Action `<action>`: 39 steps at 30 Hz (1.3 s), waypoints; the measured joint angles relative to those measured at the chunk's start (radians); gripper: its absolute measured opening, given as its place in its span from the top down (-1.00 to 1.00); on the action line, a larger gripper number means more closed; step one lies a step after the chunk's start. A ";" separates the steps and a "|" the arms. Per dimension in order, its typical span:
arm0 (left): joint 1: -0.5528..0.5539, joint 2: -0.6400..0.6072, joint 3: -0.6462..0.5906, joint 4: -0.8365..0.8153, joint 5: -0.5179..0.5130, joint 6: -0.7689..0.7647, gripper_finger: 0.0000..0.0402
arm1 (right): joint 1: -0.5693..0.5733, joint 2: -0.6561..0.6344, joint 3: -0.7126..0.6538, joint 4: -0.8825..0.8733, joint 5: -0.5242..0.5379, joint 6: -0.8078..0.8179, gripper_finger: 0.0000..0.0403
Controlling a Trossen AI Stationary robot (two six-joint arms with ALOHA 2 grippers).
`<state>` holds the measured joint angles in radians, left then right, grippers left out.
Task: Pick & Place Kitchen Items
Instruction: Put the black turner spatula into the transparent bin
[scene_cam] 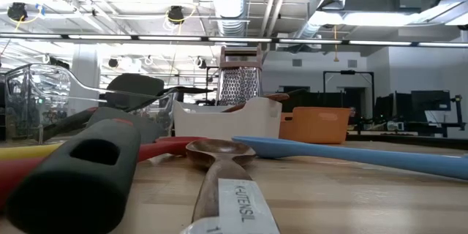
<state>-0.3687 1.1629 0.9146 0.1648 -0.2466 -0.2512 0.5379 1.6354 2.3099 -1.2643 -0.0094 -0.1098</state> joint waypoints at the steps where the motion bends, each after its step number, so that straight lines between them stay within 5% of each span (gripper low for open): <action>1: 0.000 0.000 0.000 0.001 0.003 0.000 0.99 | -0.015 0.010 -0.030 0.012 -0.033 -0.003 1.00; 9: -0.005 0.000 0.000 0.000 0.016 0.002 0.99 | -0.176 -0.009 -0.495 0.413 -0.254 0.115 1.00; 16: -0.013 0.000 0.000 -0.001 0.017 -0.004 0.99 | -0.241 -0.267 -0.871 0.582 -0.124 0.240 1.00; 21: 0.011 0.018 0.007 -0.010 -0.003 -0.092 0.99 | -0.263 -0.555 -1.209 0.890 -0.049 0.268 1.00; 27: 0.056 0.116 0.164 -0.036 0.001 -0.004 0.99 | -0.296 -0.888 -1.612 1.156 0.023 0.444 1.00; 35: 0.092 0.313 0.505 -0.554 0.017 0.036 0.99 | -0.298 -1.206 -1.904 1.214 0.196 0.616 1.00; 39: 0.081 0.425 0.642 -0.773 0.046 0.083 0.99 | -0.297 -1.306 -1.953 1.213 0.194 0.620 1.00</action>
<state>-0.2876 1.5875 1.5563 -0.6081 -0.2009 -0.1680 0.2409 0.3293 0.3574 -0.0515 0.1848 0.5098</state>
